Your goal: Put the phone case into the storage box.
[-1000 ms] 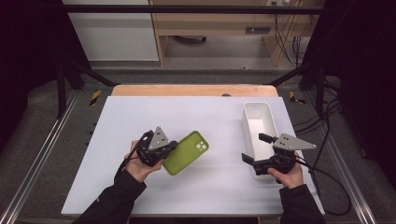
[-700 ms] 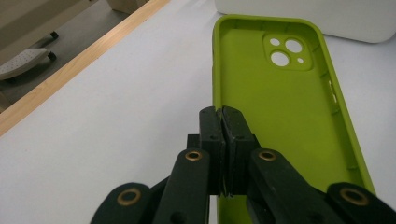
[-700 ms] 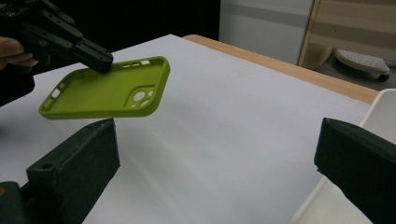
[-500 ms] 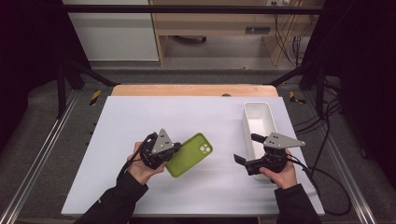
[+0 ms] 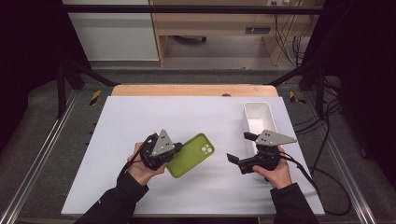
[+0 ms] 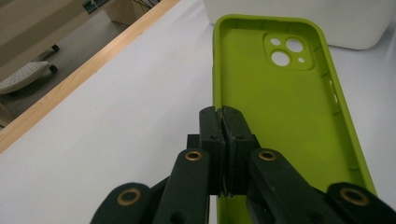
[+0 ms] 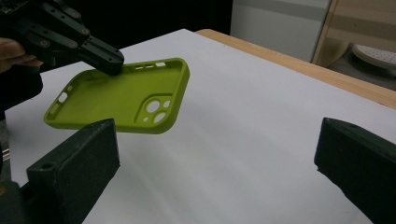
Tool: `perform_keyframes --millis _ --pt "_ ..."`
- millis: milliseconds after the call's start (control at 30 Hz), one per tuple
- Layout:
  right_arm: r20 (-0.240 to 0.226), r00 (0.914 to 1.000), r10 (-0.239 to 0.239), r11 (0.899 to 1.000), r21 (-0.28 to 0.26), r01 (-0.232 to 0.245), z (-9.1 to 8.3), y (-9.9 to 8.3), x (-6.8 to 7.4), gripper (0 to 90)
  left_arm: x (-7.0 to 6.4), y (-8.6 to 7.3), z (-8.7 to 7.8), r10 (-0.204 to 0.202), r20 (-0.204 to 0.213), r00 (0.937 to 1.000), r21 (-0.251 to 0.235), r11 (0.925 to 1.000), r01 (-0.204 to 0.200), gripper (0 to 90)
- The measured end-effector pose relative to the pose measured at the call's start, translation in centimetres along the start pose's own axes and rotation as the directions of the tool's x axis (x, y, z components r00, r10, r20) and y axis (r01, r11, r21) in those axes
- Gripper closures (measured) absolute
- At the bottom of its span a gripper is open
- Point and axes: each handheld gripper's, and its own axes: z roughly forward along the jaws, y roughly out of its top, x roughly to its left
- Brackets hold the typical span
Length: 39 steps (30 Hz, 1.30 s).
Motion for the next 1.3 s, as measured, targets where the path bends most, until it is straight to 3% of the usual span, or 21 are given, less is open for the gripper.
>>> perform_keyframes --millis 300,700,933,1300 --pt "-0.017 0.9998 -0.007 1.000 0.029 0.008 0.8 0.4 0.6 0.5 -0.3 0.2 -0.1 0.013 0.005 0.9999 -0.009 0.9999 -0.013 88.1" --pt "-0.035 0.9993 -0.009 0.998 0.062 0.011 1.6 1.4 0.9 0.7 -0.9 0.2 0.1 0.062 -0.014 0.9980 -0.031 0.9976 -0.062 88.1" --pt "-0.046 0.9988 0.015 0.998 0.064 -0.012 2.0 1.6 0.8 1.3 -1.5 0.4 0.0 0.097 -0.029 0.9949 -0.049 0.9940 -0.098 88.1" --pt "-0.064 0.9975 0.030 0.996 0.085 -0.025 2.6 2.3 0.6 2.8 -2.0 0.6 0.1 0.115 -0.024 0.9931 -0.045 0.9922 -0.116 88.1"
